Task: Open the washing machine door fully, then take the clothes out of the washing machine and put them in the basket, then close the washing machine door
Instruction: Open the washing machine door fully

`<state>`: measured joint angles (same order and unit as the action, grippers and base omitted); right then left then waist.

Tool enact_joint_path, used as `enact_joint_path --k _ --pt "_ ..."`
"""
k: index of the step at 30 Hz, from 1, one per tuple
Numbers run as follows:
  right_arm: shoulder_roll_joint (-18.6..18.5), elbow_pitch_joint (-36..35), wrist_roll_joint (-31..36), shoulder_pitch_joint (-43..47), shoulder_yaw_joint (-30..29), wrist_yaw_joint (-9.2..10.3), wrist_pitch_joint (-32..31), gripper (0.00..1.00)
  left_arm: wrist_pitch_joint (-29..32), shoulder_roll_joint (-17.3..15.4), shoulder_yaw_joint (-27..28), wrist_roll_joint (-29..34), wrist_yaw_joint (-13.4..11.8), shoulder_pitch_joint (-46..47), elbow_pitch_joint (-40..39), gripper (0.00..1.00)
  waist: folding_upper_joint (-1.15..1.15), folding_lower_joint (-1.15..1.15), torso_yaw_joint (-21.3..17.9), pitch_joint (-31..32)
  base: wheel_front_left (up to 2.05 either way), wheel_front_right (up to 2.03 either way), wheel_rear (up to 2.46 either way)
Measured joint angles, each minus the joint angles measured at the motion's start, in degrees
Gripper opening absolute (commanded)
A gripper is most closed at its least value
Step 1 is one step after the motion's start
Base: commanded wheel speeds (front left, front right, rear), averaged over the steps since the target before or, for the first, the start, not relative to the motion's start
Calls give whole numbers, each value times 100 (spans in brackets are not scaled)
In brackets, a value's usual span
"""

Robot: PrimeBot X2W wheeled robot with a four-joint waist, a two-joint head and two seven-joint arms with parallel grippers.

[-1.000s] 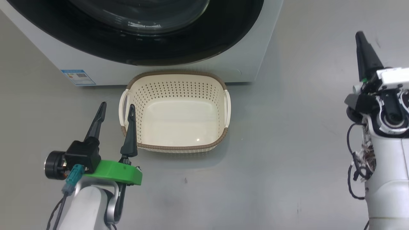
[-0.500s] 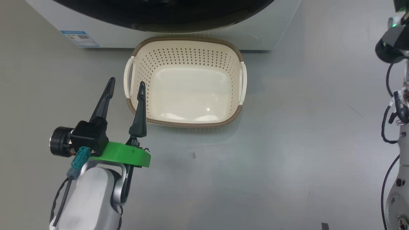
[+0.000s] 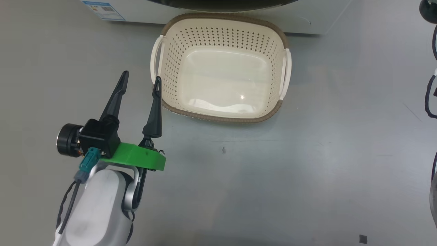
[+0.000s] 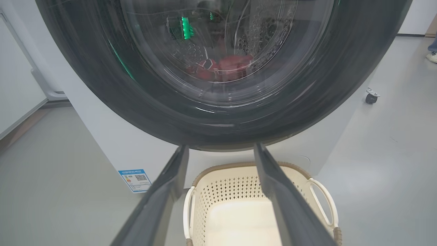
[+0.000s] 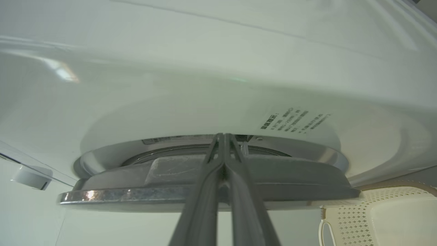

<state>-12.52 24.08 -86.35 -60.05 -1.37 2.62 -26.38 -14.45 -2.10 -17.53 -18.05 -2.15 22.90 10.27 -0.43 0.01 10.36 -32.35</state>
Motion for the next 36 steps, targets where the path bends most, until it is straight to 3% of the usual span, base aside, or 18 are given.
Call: enact_joint_path --k 22,36 --pt "-98 649 157 -730 320 -23 -512 0 0 38 -82 -127 -15 99 -11 100 0 0 341 -248 0 0 0" --pt "-225 947 -63 -791 375 -256 -1007 0 0 44 -172 -212 -67 137 -1 100 0 0 353 -198 0 0 0"
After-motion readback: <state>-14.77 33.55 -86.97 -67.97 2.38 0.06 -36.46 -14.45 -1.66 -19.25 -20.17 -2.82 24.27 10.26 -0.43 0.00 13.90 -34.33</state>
